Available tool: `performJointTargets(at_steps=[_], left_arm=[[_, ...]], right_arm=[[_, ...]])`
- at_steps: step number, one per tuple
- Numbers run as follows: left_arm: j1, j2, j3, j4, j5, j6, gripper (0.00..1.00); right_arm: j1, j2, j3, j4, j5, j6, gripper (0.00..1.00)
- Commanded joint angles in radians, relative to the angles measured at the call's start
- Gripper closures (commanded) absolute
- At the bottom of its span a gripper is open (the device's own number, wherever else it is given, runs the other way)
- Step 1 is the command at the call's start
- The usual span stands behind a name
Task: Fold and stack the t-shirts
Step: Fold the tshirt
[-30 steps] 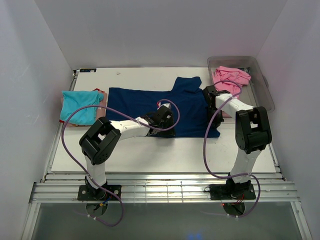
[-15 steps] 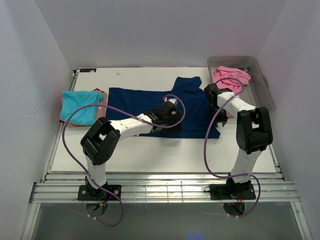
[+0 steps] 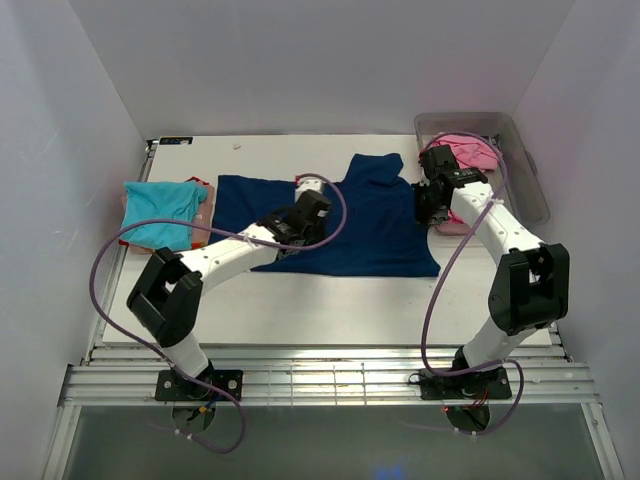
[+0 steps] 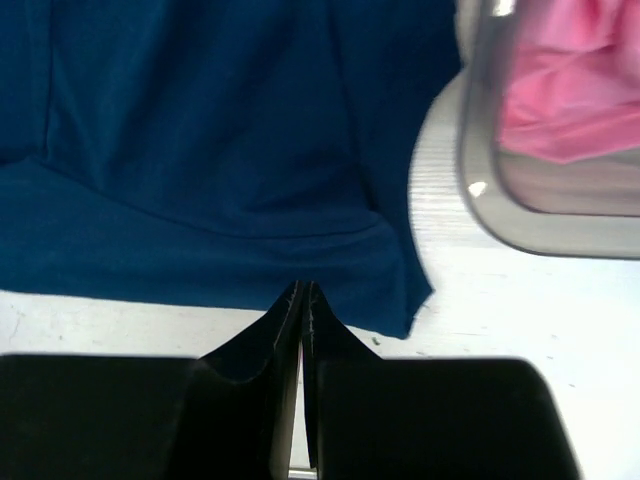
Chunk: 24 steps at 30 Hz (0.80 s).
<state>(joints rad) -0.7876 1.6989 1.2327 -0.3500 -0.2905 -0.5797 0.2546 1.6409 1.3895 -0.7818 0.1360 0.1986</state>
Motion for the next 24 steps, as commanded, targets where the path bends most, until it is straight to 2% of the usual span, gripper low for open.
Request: performJointTargets(at_steps=[1,2,5,11,16,24], left_arm=[[0.151,-0.120,-0.139,-0.058,-0.087,0.004,1.00],[0.219,-0.145,-0.204,-0.049,-0.081,0.010,1.00],[0.330,-0.211,-0.283,0.002,-0.053,0.040,1.00],[0.467,-0.203,-0.364,0.037,-0.041,0.057,1.00],[0.521,-0.164,-0.392,0.103,-0.015,0.072,1.00],[0.577,-0.056,-0.409,0.086,-0.012,0.040,1.00]], right_arm=[[0.006,0.028,-0.049,0.065,-0.191,0.010,0.92],[0.011,0.036,-0.052,0.072,-0.199,0.010,0.92],[0.017,0.057,-0.061,0.095,-0.226,0.012,0.92],[0.025,0.115,-0.055,0.115,-0.248,0.013,0.92],[0.029,0.157,-0.067,0.128,-0.257,0.019,0.92],[0.037,0.240,-0.104,0.115,-0.221,0.025,0.92]])
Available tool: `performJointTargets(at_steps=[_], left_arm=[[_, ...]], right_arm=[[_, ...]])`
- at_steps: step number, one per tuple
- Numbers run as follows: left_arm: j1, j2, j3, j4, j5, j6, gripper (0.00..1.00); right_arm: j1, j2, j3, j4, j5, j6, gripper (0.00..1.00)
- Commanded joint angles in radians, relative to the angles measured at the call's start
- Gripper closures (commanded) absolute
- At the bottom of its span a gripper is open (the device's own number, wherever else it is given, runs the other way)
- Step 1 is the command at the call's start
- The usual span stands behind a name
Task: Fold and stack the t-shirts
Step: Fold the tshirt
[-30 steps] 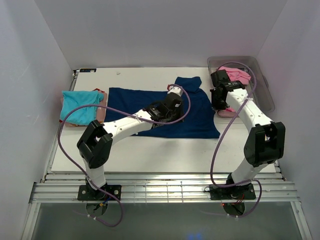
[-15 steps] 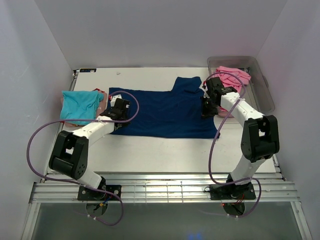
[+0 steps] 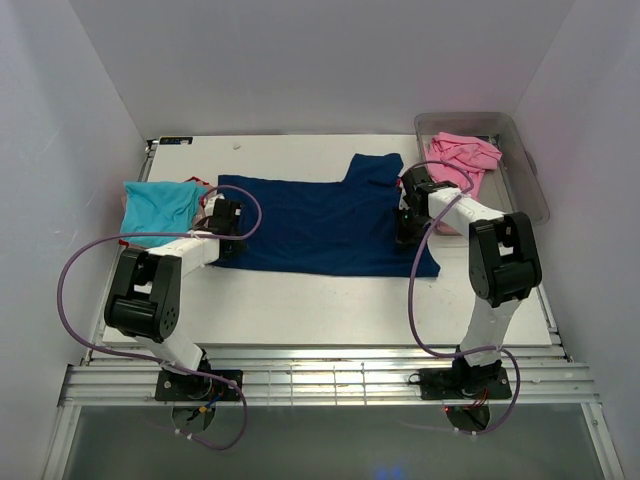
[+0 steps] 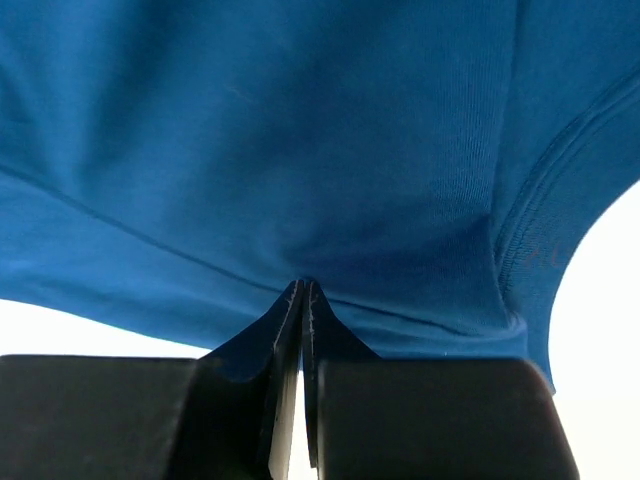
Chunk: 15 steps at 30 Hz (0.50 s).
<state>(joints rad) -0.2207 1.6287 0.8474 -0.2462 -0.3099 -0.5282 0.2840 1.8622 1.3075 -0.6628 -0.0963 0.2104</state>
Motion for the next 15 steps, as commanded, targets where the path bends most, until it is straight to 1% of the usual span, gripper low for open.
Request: performJointTargets(at_steps=[1,7,15], left_arm=[[0.012,0.013,-0.030,-0.025,-0.003,-0.018,1.00],[0.011,-0.018,-0.077,-0.106,-0.038,-0.091,1.00],[0.011,-0.167,-0.152,-0.231,-0.018,-0.233,1.00]], right_arm=[[0.009,0.020,-0.030,-0.006,0.017,0.017,0.92],[0.011,-0.003,-0.100,-0.034,0.058,0.021,0.92],[0.011,-0.075,-0.215,-0.035,0.078,0.032,0.92]])
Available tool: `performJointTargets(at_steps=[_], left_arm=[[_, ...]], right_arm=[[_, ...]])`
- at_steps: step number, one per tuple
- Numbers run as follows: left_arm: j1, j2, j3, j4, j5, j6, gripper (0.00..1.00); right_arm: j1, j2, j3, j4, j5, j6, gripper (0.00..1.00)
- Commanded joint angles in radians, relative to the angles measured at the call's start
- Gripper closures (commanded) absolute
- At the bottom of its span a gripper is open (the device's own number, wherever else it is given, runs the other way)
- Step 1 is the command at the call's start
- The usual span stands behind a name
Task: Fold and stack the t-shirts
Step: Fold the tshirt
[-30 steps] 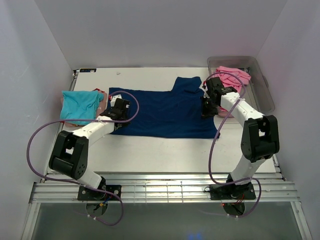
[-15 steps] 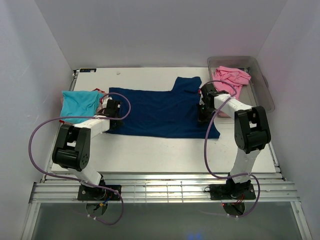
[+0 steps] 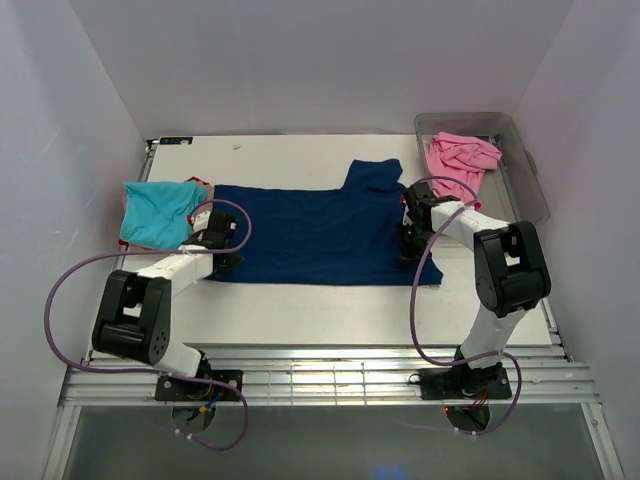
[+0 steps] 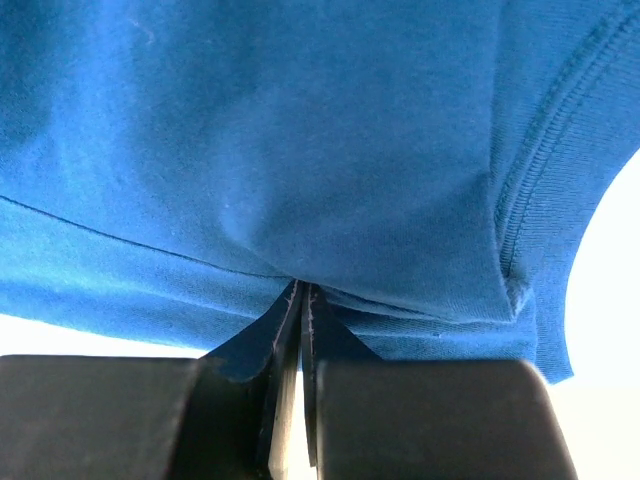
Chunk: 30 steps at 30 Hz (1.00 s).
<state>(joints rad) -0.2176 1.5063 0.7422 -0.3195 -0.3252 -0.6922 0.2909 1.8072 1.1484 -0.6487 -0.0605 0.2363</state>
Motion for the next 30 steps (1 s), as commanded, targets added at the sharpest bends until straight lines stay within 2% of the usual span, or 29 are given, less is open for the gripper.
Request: performJointTargets(at_steps=[1,18,20,23,26,27,28,29,30], left_arm=[[0.007,-0.055,-0.053,-0.168,0.000,-0.076,1.00],[0.007,-0.285,-0.164,-0.323,0.067,-0.162,1.00],[0.006,-0.328,-0.127,-0.334,0.075,-0.158,1.00],[0.007,-0.362,-0.048,-0.334,0.081,-0.133,1.00],[0.006,-0.339,0.094,-0.275,0.089,-0.040,1.00],[0.007,-0.301,0.126,-0.250,0.109,-0.005,0.94],[0.006,-0.275,0.190,-0.225,0.113,0.070,0.80],[0.007,-0.249,0.219,-0.187,0.109,0.100,0.65],[0.007,-0.185,0.247,-0.173,0.080,0.124,0.41]], right_arm=[[0.004,-0.035,-0.074,-0.048,0.042,0.008,0.92],[0.016,-0.207,-0.240,-0.101,0.024,0.032,0.92],[0.016,-0.224,-0.216,-0.121,0.027,0.031,0.92],[0.016,-0.239,-0.095,-0.178,0.040,0.024,0.92],[0.017,-0.217,0.086,-0.235,0.062,0.017,0.89],[0.016,-0.204,0.133,-0.244,0.098,0.012,0.86],[0.016,-0.172,0.221,-0.252,0.106,0.005,0.79],[0.016,-0.155,0.259,-0.253,0.113,-0.002,0.76],[0.014,-0.134,0.295,-0.253,0.125,-0.017,0.70]])
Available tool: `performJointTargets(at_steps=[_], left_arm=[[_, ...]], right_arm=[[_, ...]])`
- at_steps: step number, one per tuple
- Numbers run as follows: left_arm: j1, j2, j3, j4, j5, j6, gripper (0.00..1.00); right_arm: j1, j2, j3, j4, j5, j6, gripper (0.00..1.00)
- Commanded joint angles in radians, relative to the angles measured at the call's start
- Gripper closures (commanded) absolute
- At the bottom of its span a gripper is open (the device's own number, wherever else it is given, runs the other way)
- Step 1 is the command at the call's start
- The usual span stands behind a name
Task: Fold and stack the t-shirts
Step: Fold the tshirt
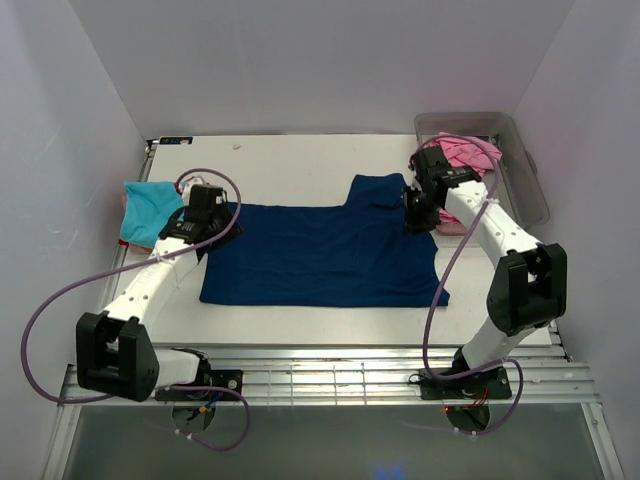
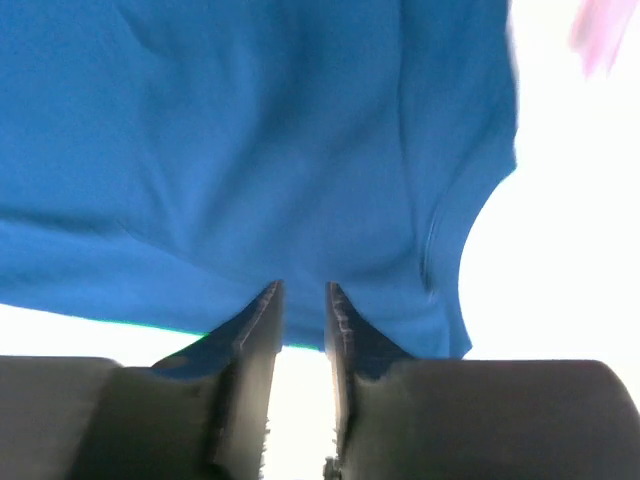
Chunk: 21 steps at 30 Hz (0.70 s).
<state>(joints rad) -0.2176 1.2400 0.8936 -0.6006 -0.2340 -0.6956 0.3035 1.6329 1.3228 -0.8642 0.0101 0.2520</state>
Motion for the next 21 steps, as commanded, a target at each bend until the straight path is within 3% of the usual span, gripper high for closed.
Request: performJointTargets(at_steps=[1,3,4,7,12,21], left_arm=[[0.012,0.117,0.149,0.123,-0.025,0.183,0.33],[0.021,0.198,0.204,0.154,-0.053,0.232,0.21],[0.038,0.288,0.267,0.154,-0.056,0.266,0.19],[0.075,0.453,0.388,0.147,-0.057,0.301,0.17],[0.124,0.594,0.502,0.191,-0.051,0.367,0.16],[0.178,0.745,0.620,0.234,-0.030,0.370,0.16]], right_arm=[[0.002,0.089,0.157,-0.039,0.057,-0.040,0.66],[0.000,0.170,0.257,-0.041,0.068,-0.059,0.62],[0.000,0.203,0.291,-0.041,0.070,-0.063,0.60],[-0.006,0.323,0.419,-0.041,0.064,-0.083,0.57],[-0.017,0.491,0.631,-0.074,0.027,-0.094,0.56],[-0.021,0.528,0.653,-0.067,0.005,-0.099,0.56]])
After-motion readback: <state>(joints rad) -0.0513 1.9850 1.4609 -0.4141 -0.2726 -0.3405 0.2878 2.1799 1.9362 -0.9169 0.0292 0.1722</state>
